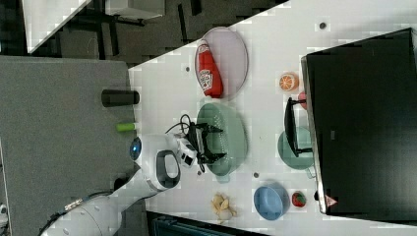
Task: Drag strainer right to left.
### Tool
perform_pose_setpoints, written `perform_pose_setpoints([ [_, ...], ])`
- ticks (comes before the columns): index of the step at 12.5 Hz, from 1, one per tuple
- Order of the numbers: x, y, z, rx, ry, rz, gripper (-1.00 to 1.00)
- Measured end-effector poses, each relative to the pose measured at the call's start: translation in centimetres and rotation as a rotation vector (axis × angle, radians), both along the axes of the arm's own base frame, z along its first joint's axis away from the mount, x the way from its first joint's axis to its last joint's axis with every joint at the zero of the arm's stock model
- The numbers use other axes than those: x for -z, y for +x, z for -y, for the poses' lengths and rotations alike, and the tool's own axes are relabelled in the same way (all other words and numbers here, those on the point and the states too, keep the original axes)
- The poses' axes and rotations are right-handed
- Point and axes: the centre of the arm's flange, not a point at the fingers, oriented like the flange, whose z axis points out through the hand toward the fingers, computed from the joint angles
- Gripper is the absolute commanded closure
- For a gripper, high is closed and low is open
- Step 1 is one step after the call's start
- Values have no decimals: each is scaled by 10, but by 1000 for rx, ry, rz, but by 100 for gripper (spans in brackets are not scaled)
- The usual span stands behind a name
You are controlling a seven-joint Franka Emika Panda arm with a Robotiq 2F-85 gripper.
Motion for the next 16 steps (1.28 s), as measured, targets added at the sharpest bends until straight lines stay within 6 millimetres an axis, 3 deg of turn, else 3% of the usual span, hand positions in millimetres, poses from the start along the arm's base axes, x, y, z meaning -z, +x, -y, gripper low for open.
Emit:
perform_pose_setpoints([
  [2,-3,12,-21,29,5,11,-100],
  [6,-7,12,-46,72,11,4,-100],
  [8,-6,21,-69,76,35,10,-100],
  [13,0,1,-112,74,26,-35,-100],
  [16,-9,15,-136,102,32,1,-100],
])
